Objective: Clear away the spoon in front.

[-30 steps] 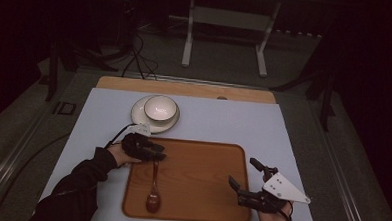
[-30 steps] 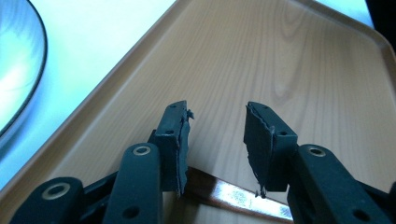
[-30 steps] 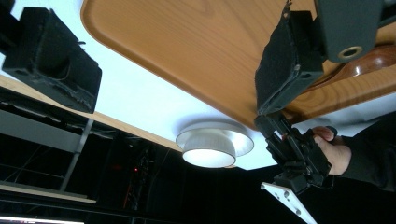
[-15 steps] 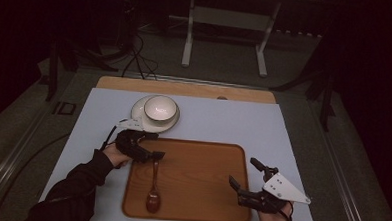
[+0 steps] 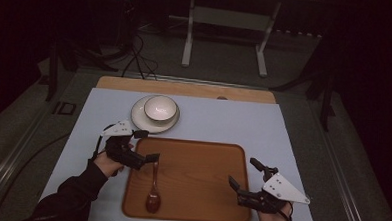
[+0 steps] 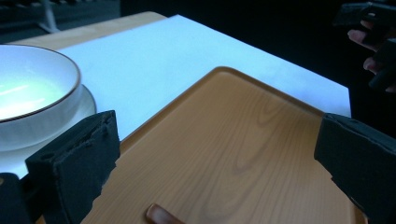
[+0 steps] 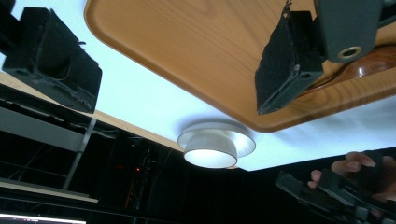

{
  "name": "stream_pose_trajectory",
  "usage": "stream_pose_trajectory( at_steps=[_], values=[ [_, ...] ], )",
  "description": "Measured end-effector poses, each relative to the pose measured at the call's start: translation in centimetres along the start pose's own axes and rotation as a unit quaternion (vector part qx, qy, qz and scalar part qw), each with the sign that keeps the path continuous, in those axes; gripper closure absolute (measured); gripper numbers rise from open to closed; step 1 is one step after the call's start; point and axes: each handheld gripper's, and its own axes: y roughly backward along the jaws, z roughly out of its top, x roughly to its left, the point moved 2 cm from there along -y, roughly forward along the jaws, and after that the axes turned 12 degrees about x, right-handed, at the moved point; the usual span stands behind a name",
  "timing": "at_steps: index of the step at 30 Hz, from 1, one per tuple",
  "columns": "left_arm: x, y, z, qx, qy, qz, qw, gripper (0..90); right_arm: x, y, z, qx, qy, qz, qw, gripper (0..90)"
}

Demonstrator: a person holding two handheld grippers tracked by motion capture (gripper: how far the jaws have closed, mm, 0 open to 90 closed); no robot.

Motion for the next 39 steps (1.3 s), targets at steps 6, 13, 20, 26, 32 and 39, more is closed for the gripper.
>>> stream_pose_trajectory(
  at_steps=[6, 13, 20, 26, 32, 39],
  values=[
    [-0.5, 1.5, -0.9, -0.028, 0.021, 0.033, 0.9988, 0.3, 0.0, -0.1, 0.0, 0.001, -0.002, 0.0, 1.0, 14.5],
    [-1.2, 2.7, -1.9, -0.036, 0.019, 0.054, 0.9977, 0.3, 0.0, -0.2, 0.0, 0.003, -0.002, 0.0, 1.0, 14.5],
    [-2.3, 3.7, -2.7, -0.034, 0.006, 0.06, 0.9976, 0.3, -0.1, -0.2, 0.0, 0.003, -0.003, 0.001, 1.0, 14.6],
    [-3.1, 4.2, -3.8, -0.031, 0.001, 0.074, 0.9967, 0.3, -0.1, -0.3, 0.0, 0.003, -0.003, 0.002, 1.0, 14.6],
    [-3.3, 4.8, -4.9, -0.04, 0.01, 0.084, 0.9957, 0.4, 0.0, -0.3, 0.0, 0.003, -0.002, 0.001, 1.0, 14.6],
    [-3.3, 5.6, -5.9, -0.039, 0.007, 0.1, 0.9942, 0.4, 0.0, -0.4, 0.0, 0.004, 0.0, 0.0, 1.0, 14.6]
  ],
)
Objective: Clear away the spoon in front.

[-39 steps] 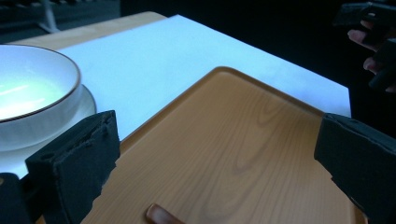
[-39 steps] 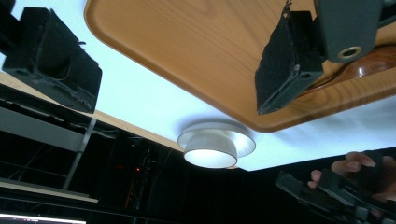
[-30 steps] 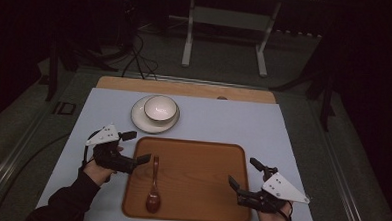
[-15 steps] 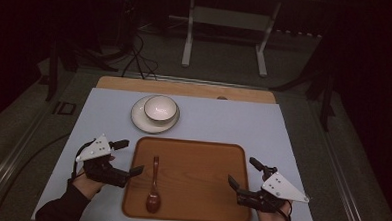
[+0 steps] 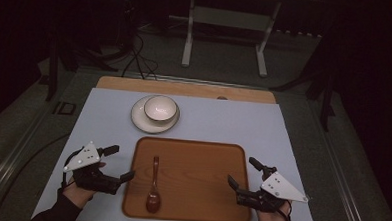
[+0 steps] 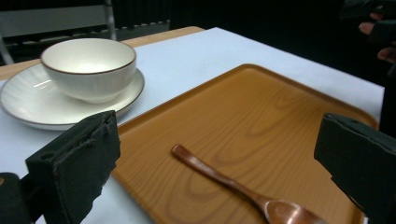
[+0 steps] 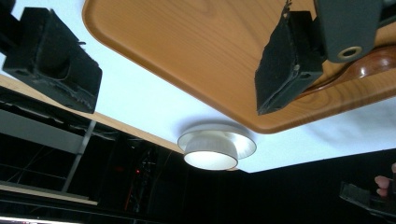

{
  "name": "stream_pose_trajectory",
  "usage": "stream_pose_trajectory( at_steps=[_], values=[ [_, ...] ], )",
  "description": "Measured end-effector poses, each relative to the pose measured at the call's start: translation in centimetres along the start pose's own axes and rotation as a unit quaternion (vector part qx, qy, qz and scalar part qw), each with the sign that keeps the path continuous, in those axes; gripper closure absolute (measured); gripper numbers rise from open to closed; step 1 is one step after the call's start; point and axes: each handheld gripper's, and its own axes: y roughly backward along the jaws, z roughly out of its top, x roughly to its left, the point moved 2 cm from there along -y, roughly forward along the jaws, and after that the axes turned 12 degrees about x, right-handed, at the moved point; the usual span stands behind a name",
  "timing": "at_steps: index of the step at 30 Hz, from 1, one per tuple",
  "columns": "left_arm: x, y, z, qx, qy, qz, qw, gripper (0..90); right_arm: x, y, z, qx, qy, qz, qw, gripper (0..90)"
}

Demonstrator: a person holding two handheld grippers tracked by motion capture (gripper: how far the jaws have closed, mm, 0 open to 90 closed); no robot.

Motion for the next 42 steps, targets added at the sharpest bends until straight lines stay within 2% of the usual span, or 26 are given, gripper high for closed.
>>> stream_pose_trajectory(
  at_steps=[7, 10, 15, 21, 28, 31, 36, 42],
  values=[
    [0.3, 0.6, -1.4, 0.003, 0.012, -0.004, 0.9999, 0.4, 0.0, 0.0, 0.0, 0.001, -0.003, 0.001, 1.0, 14.5],
    [0.5, 1.0, -1.6, -0.009, 0.031, -0.007, 0.9994, 0.4, 0.0, 0.0, 0.0, 0.002, -0.003, 0.001, 1.0, 14.5],
    [0.6, 0.8, -2.4, 0.003, 0.027, 0.003, 0.9996, 0.4, 0.0, 0.0, -0.1, 0.002, -0.001, 0.0, 1.0, 14.6],
    [0.6, 0.4, -2.9, -0.001, 0.024, -0.003, 0.9997, 0.4, -0.1, 0.0, -0.1, 0.002, -0.001, 0.002, 1.0, 14.5],
    [0.9, 0.2, -3.6, 0.009, 0.023, 0.015, 0.9996, 0.4, -0.1, 0.0, -0.1, 0.002, 0.001, 0.003, 1.0, 14.6],
    [0.9, 0.1, -3.5, 0.004, 0.036, 0.012, 0.9993, 0.4, -0.1, -0.1, -0.1, 0.004, -0.002, 0.004, 1.0, 14.6],
    [1.1, -0.2, -3.7, 0.013, 0.026, 0.019, 0.9994, 0.4, -0.3, -0.2, -0.3, 0.006, -0.008, 0.004, 0.9999, 14.6],
    [1.6, 0.2, -3.7, 0.0, 0.04, 0.021, 0.999, 0.4, -0.4, -0.2, -0.3, 0.008, -0.01, 0.005, 0.9999, 14.6]
  ],
)
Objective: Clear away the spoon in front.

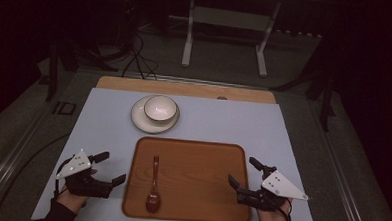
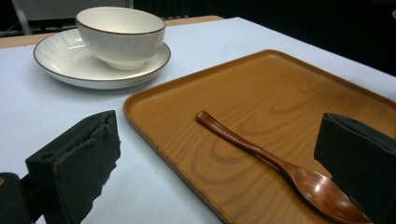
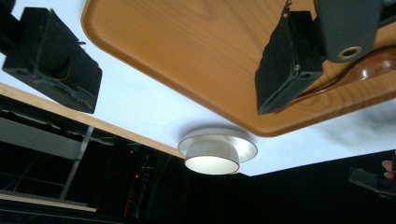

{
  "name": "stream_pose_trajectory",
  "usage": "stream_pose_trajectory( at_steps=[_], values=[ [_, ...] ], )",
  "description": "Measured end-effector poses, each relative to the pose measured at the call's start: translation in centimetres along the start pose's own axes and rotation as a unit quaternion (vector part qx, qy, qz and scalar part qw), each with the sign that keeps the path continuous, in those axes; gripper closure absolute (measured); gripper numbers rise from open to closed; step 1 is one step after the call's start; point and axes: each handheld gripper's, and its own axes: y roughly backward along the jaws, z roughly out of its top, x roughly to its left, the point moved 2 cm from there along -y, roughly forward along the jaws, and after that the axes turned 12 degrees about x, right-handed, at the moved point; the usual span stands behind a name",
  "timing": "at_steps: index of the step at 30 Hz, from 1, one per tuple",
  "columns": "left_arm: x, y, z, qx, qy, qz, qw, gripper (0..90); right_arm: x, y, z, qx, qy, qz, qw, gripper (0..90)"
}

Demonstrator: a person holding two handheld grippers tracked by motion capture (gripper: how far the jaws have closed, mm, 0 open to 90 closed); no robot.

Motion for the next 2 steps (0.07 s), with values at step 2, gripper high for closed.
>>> stream_pose_trajectory(
  at_steps=[2],
  values=[
    [0.14, -0.01, -0.06, 0.002, 0.001, 0.004, 1.0, 0.4, 0.01, 0.02, 0.02, -0.001, 0.001, 0.0, 1.0, 14.6]
  ],
)
